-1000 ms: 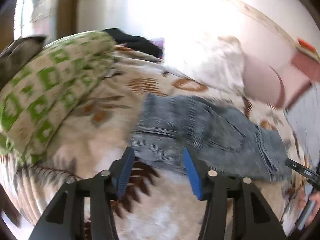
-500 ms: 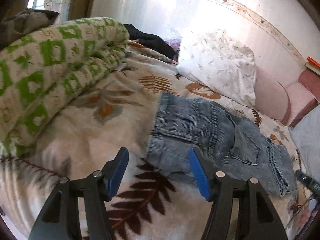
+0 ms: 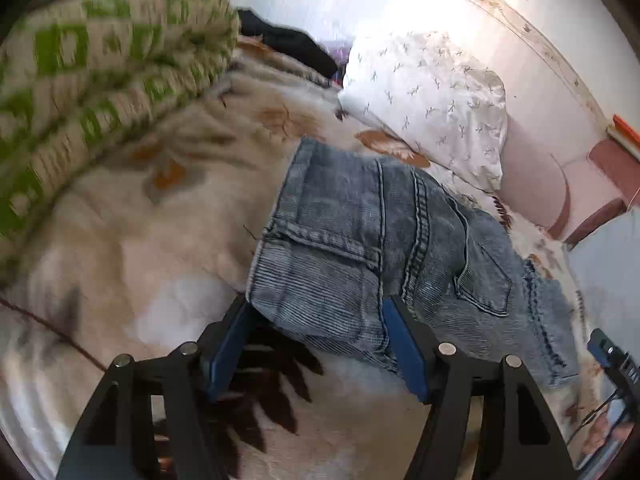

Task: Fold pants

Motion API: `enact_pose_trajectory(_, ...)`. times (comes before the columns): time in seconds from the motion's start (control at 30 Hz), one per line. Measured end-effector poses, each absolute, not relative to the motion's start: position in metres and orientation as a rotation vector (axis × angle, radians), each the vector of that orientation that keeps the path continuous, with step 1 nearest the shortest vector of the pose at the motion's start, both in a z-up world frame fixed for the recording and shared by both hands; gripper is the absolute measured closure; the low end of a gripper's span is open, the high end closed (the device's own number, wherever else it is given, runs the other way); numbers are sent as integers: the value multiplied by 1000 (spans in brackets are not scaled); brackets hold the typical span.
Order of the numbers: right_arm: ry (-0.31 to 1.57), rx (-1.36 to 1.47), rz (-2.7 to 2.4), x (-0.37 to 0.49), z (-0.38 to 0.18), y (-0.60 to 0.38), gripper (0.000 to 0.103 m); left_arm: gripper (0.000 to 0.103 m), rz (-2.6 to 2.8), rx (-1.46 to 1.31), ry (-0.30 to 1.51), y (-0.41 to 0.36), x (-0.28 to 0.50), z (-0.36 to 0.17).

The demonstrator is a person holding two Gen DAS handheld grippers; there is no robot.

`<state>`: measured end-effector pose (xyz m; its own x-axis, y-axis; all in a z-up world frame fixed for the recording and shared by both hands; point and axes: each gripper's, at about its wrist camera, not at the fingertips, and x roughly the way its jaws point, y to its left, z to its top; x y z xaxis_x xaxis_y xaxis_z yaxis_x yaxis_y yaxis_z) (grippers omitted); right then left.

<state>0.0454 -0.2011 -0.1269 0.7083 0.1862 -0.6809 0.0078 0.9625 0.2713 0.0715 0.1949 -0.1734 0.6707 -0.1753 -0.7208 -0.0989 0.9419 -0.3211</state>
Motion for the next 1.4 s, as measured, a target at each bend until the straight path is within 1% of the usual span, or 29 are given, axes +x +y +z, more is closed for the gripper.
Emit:
enact_pose_trajectory(0.13,760,209,116,46,-113,-193,24,33,-60,-389,848,194,74,-175)
enact_pose_trajectory(0.3,791,210,267,79,-89,-153,23,33,-75,-455,842,199,73,-175)
enact_pose_trajectory(0.4,824,156,413,121,-67,-97,23,41,-58,-432,845,198,74,-176)
enact_pose_trajectory(0.47,877,124,513,151,-58,-55,23,44,-54,-418,848,196,74,-177)
enact_pose_trajectory(0.6,961,45,615,199,-54,28,22,61,-69,-405,842,192,75,-178)
enact_pose_trajectory(0.63,986,26,632,209,-56,49,22,64,-75,-406,843,191,76,-178)
enact_pose_trajectory(0.73,1094,-45,662,236,-77,107,22,68,-98,-442,848,194,77,-179)
enact_pose_trajectory(0.8,1155,-92,657,251,-95,137,22,69,-109,-473,852,198,78,-181)
enact_pose_trajectory(0.9,1239,-123,650,267,-119,158,22,71,-115,-468,850,197,79,-180)
enact_pose_trajectory(1.1,1336,-206,603,280,-158,178,23,72,-121,-466,847,196,83,-181)
enact_pose_trajectory(1.13,1366,-236,594,281,-167,179,29,72,-121,-464,848,196,84,-181)
enact_pose_trajectory(1.17,1379,-257,591,280,-171,180,32,72,-122,-461,847,196,84,-181)
enact_pose_trajectory(1.2,1376,-299,577,279,-176,182,41,72,-123,-459,845,196,84,-181)
enact_pose_trajectory(1.23,1367,-332,566,277,-179,182,52,73,-124,-458,844,195,84,-180)
enact_pose_trajectory(1.27,1368,-346,561,277,-181,182,59,73,-124,-457,844,195,84,-180)
enact_pose_trajectory(1.33,1362,-344,556,273,-179,177,80,73,-128,-457,836,196,83,-180)
enact_pose_trajectory(1.4,1341,-332,565,269,-171,171,89,74,-136,-452,823,194,82,-177)
